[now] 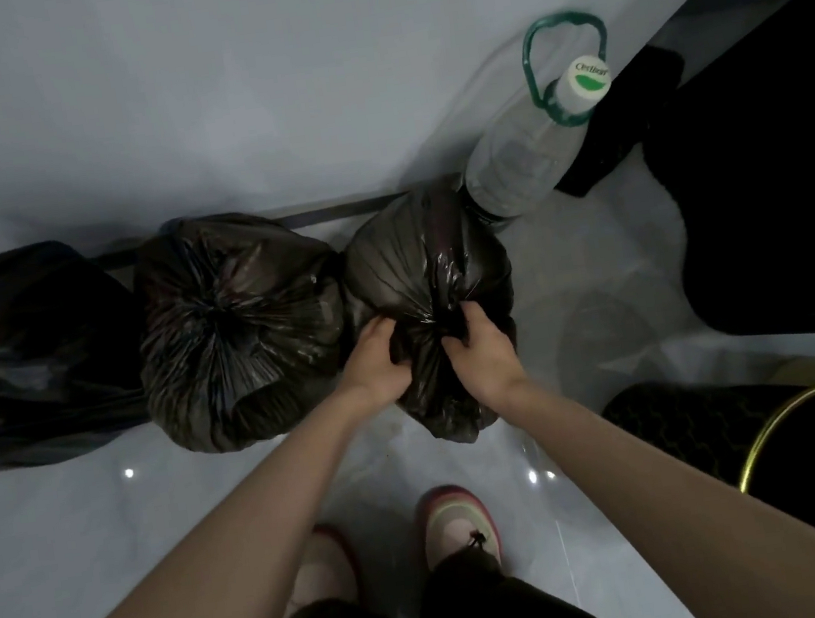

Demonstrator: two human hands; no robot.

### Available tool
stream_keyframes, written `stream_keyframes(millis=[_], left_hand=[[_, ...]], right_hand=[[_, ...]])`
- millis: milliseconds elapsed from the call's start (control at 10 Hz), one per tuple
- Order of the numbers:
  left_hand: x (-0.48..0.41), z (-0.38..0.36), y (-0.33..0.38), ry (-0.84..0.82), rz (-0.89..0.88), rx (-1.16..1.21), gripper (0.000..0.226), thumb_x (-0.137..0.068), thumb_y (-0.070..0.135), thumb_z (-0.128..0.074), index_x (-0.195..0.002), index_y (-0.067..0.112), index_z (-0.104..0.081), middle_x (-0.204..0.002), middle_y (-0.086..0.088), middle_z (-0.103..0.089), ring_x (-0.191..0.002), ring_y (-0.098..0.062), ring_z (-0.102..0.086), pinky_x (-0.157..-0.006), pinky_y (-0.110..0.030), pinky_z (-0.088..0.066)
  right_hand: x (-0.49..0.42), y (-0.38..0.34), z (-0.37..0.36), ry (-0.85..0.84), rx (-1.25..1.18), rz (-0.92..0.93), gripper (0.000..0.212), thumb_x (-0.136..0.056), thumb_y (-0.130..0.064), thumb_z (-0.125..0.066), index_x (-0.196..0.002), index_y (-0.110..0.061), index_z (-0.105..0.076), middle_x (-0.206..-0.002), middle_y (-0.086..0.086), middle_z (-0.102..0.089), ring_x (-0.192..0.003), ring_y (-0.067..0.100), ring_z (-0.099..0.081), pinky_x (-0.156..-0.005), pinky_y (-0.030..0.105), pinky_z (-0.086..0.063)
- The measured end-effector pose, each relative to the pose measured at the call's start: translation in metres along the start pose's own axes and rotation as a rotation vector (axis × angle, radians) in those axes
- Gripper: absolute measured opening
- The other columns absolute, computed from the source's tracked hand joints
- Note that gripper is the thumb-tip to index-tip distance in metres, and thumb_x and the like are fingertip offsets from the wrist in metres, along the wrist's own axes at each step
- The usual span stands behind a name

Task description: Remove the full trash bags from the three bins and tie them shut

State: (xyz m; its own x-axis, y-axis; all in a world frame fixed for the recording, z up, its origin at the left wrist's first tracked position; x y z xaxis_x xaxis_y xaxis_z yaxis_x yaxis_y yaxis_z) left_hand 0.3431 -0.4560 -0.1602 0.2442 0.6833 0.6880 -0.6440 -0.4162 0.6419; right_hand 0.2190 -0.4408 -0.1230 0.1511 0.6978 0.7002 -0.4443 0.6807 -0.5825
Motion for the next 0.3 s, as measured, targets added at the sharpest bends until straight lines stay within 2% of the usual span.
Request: stream_keyframes(millis=[100,200,300], left_hand=[[0.015,0.009,0.006,0.000,0.025,-0.013,0.054,-0.091,0.007,-0.051,-0.142,0.012,-0.036,-0.147,-0.008,-0.036,-0.133,-0.021,-0.037,-0.100,-0.015,-0.025],[0.044,0.025,0.024,0.028,0.002,0.012,0.057,-0.094,0.010,-0.049,-0.147,0.018,-0.030,-0.149,-0.005,-0.037,-0.133,-0.020,-0.039,-0.108,-0.020,-0.027],[0.079,0.044,0.046,0.050,-0.002,0.054,0.055,-0.094,0.012,-0.049,-0.146,0.022,-0.031,-0.147,-0.005,-0.041,-0.130,-0.020,-0.045,-0.111,-0.027,-0.032]], right_hand=[[0.013,-0.004,0.008,0.028,-0.012,-0.016,0.048,-0.096,-0.007,-0.046,-0.142,-0.015,-0.035,-0.130,0.009,-0.055,-0.119,0.025,-0.052,-0.095,0.025,-0.039],[0.039,-0.017,0.024,0.083,-0.048,-0.019,0.048,-0.094,-0.007,-0.048,-0.140,-0.015,-0.038,-0.135,0.007,-0.052,-0.121,0.023,-0.051,-0.104,0.031,-0.041],[0.072,-0.036,0.043,0.118,-0.109,-0.032,0.041,-0.094,-0.009,-0.050,-0.134,-0.018,-0.045,-0.130,0.003,-0.055,-0.114,0.020,-0.055,-0.101,0.037,-0.046]])
Point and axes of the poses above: each hand's wrist, its own x-axis away from the middle knuckle, its own z-axis out of the back of the hand, y = z × x, the point moved 7 cm from there along -x, towards the middle knuckle
